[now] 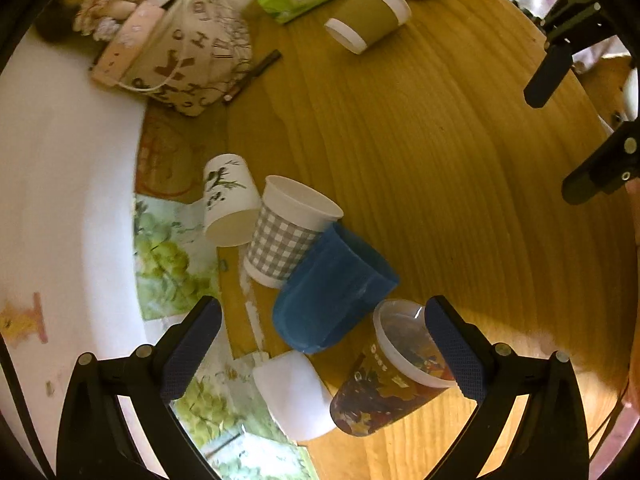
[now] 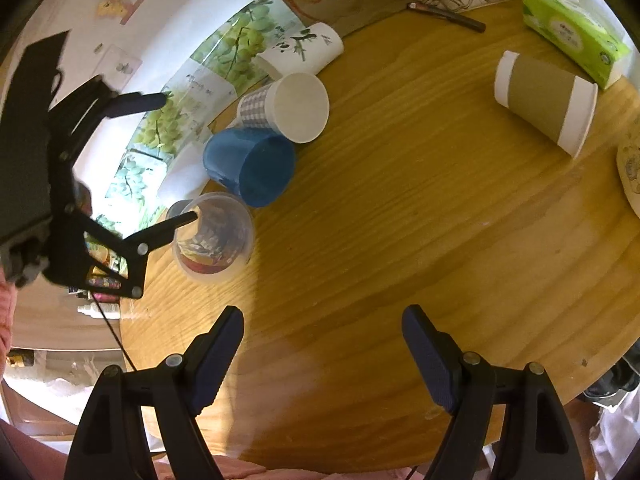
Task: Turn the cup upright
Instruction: 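Lower the left tool over the blue cup's base and close its fingers, then lift the blue cup with the left tool, rim pointing away, then carry the blue cup with the left tool toward the right tool, then close the right tool on the blue cup while the left tool releases it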
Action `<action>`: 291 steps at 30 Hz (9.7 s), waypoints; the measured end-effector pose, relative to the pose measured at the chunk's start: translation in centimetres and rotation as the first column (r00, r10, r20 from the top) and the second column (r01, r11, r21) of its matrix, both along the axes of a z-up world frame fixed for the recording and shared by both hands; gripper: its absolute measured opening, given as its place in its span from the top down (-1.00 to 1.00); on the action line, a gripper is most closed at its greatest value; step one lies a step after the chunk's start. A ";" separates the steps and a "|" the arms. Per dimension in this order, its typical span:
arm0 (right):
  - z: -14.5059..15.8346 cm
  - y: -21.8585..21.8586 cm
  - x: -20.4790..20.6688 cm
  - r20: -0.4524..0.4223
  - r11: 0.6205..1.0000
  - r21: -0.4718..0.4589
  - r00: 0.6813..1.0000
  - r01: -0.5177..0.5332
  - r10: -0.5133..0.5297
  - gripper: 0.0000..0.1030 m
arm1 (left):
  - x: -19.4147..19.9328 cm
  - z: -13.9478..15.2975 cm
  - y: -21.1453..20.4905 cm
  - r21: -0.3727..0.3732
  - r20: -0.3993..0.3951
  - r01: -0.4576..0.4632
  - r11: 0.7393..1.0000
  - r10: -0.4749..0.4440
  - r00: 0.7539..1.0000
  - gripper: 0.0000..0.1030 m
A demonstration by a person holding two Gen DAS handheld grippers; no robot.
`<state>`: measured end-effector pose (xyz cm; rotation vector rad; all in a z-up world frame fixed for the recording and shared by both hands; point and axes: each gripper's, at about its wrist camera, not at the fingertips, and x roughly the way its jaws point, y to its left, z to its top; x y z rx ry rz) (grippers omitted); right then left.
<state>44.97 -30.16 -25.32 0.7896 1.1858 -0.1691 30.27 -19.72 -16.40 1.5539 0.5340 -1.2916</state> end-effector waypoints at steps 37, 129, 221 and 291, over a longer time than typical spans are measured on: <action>-1.0 1.6 0.0 -0.075 1.000 -0.027 0.997 -0.009 0.007 -0.59 | 4.0 -9.8 -4.4 0.219 -0.020 -0.044 0.975 0.050 0.999 -0.97; 5.6 1.7 -8.9 0.197 0.936 -0.087 0.915 -0.342 0.352 -0.59 | 23.6 -7.5 4.9 0.372 -0.587 -0.926 0.072 0.791 -0.174 -0.50; -3.2 10.1 -4.2 -0.019 0.916 0.082 0.918 -0.394 0.396 -0.61 | 16.9 -9.3 17.1 0.271 -0.709 -0.955 -0.116 0.648 -0.280 -0.62; 1.5 8.1 -0.8 0.248 0.899 -0.404 0.926 -0.169 0.285 -0.38 | 12.0 -5.0 19.9 -0.209 -0.696 -0.964 -0.167 0.717 0.027 -0.61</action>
